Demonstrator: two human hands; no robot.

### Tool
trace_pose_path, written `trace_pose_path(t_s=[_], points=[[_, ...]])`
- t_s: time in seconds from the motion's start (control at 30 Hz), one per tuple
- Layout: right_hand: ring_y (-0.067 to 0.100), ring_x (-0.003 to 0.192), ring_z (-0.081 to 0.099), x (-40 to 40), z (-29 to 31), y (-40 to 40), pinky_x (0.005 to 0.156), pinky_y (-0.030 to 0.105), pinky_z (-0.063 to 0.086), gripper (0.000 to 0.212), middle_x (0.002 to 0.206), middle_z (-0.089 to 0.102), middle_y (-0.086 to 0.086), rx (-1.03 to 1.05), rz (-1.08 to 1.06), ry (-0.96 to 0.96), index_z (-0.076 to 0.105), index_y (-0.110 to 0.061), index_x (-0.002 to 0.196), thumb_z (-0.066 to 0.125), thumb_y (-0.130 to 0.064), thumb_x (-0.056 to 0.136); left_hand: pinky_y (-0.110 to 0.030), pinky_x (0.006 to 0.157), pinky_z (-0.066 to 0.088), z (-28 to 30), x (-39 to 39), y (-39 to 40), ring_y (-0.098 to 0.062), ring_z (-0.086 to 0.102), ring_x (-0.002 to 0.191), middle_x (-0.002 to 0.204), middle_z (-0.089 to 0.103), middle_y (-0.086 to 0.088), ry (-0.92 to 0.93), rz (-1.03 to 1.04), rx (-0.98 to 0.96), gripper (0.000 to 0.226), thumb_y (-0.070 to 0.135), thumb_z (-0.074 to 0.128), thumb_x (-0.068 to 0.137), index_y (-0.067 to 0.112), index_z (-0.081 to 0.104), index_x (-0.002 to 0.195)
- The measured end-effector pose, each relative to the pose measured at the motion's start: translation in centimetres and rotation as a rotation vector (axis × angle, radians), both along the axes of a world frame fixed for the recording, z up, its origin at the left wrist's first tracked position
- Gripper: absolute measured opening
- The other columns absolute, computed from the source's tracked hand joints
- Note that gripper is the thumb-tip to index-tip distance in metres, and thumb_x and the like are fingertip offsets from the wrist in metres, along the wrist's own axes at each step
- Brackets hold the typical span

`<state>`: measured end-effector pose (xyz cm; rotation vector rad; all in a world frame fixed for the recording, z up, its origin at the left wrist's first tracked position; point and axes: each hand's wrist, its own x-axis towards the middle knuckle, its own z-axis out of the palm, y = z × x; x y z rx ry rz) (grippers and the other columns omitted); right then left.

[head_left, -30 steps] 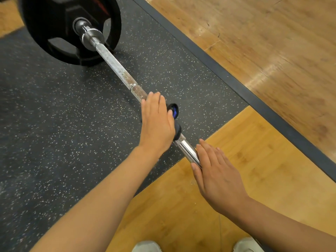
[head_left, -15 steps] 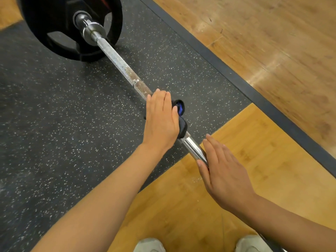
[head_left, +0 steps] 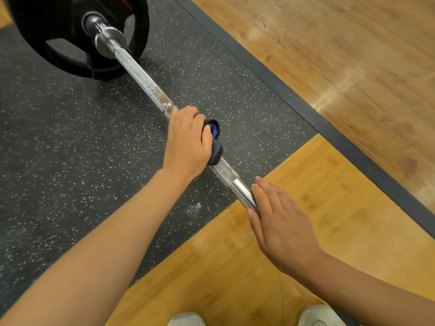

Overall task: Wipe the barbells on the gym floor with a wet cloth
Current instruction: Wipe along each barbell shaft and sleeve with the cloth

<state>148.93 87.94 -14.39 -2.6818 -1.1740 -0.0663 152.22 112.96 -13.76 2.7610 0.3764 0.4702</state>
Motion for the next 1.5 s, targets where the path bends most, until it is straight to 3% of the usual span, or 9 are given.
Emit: trace_pose_path(t_s=[0.1, 0.23, 0.4, 0.6, 0.7, 0.8, 1.0, 1.17, 1.5], points=[[0.033, 0.126, 0.056, 0.0, 0.0, 0.0, 0.107, 0.043, 0.032, 0.049, 0.14, 0.055, 0.019, 0.003, 0.023, -0.012, 0.052, -0.001, 0.134, 0.032, -0.033, 0.103, -0.049, 0.119, 0.017, -0.6, -2.4, -2.9, -0.032, 0.044, 0.124, 0.126, 0.052, -0.018, -0.048, -0.134, -0.04, 0.04, 0.02, 0.032, 0.1, -0.006, 0.056, 0.119], [0.033, 0.131, 0.054, 0.0, -0.1, 0.1, 0.108, 0.044, 0.032, 0.049, 0.143, 0.053, 0.02, 0.004, 0.051, -0.041, 0.05, 0.0, 0.137, 0.032, -0.031, 0.103, -0.054, 0.113, 0.029, -1.3, -2.8, -1.8, -0.038, 0.048, 0.119, 0.124, 0.056, -0.023, -0.053, -0.281, 0.085, 0.046, 0.023, 0.03, 0.103, -0.009, 0.057, 0.122], [0.033, 0.131, 0.053, -0.1, -0.5, 0.0, 0.109, 0.045, 0.034, 0.049, 0.146, 0.051, 0.019, 0.002, 0.087, -0.088, 0.047, 0.0, 0.141, 0.033, -0.028, 0.103, -0.052, 0.097, 0.038, -0.1, 0.3, 1.6, -0.032, 0.046, 0.101, 0.109, 0.056, -0.016, -0.003, -0.031, 0.023, 0.037, 0.02, 0.032, 0.099, -0.002, 0.06, 0.108], [0.034, 0.131, 0.053, 0.0, -0.7, 0.1, 0.109, 0.046, 0.032, 0.048, 0.146, 0.05, 0.02, 0.0, 0.105, -0.096, 0.043, 0.001, 0.142, 0.031, -0.027, 0.104, -0.053, 0.118, 0.017, -0.6, -1.8, -1.0, -0.034, 0.042, 0.125, 0.127, 0.05, -0.019, 0.016, -0.11, 0.018, 0.038, 0.02, 0.032, 0.101, -0.005, 0.054, 0.119], [0.033, 0.131, 0.052, 0.0, -0.7, 0.0, 0.109, 0.046, 0.032, 0.048, 0.146, 0.05, 0.02, 0.001, 0.108, -0.085, 0.042, 0.0, 0.142, 0.031, -0.027, 0.104, -0.049, 0.116, 0.023, -0.2, -1.2, 1.4, -0.036, 0.049, 0.111, 0.116, 0.056, -0.02, 0.057, -0.235, 0.134, 0.042, 0.021, 0.03, 0.101, -0.007, 0.057, 0.116], [0.032, 0.131, 0.053, 0.1, -0.6, 0.0, 0.109, 0.045, 0.033, 0.048, 0.145, 0.051, 0.019, 0.01, 0.106, -0.077, 0.044, 0.0, 0.141, 0.032, -0.027, 0.104, -0.051, 0.112, 0.027, 0.3, 0.5, 3.0, -0.038, 0.051, 0.104, 0.109, 0.057, -0.018, 0.073, -0.066, 0.083, 0.04, 0.02, 0.028, 0.1, -0.005, 0.059, 0.109], [0.032, 0.13, 0.055, 0.1, -0.6, 0.0, 0.109, 0.044, 0.032, 0.048, 0.145, 0.051, 0.018, 0.021, 0.097, -0.046, 0.04, -0.002, 0.142, 0.033, -0.028, 0.103, -0.048, 0.123, 0.001, 0.5, -2.1, -3.6, -0.034, 0.014, 0.148, 0.154, 0.027, -0.021, 0.121, -0.001, -0.125, 0.056, 0.026, 0.024, 0.102, -0.009, 0.031, 0.145], [0.031, 0.13, 0.054, 0.2, -0.5, 0.0, 0.109, 0.043, 0.032, 0.048, 0.145, 0.052, 0.017, 0.031, 0.091, -0.031, 0.042, -0.002, 0.142, 0.036, -0.028, 0.102, -0.046, 0.123, 0.006, 0.0, -2.0, -3.9, -0.035, 0.02, 0.147, 0.155, 0.028, -0.023, 0.113, -0.004, -0.074, 0.063, 0.029, 0.017, 0.099, -0.011, 0.029, 0.147], [0.03, 0.129, 0.055, 0.2, -0.4, 0.0, 0.11, 0.041, 0.032, 0.048, 0.142, 0.054, 0.017, 0.033, 0.082, -0.036, 0.049, -0.001, 0.139, 0.035, -0.027, 0.102, -0.044, 0.123, -0.002, 0.7, -2.0, -4.5, -0.03, -0.006, 0.151, 0.163, 0.003, -0.019, 0.123, 0.091, -0.172, 0.061, 0.027, 0.023, 0.104, -0.006, 0.007, 0.153]])
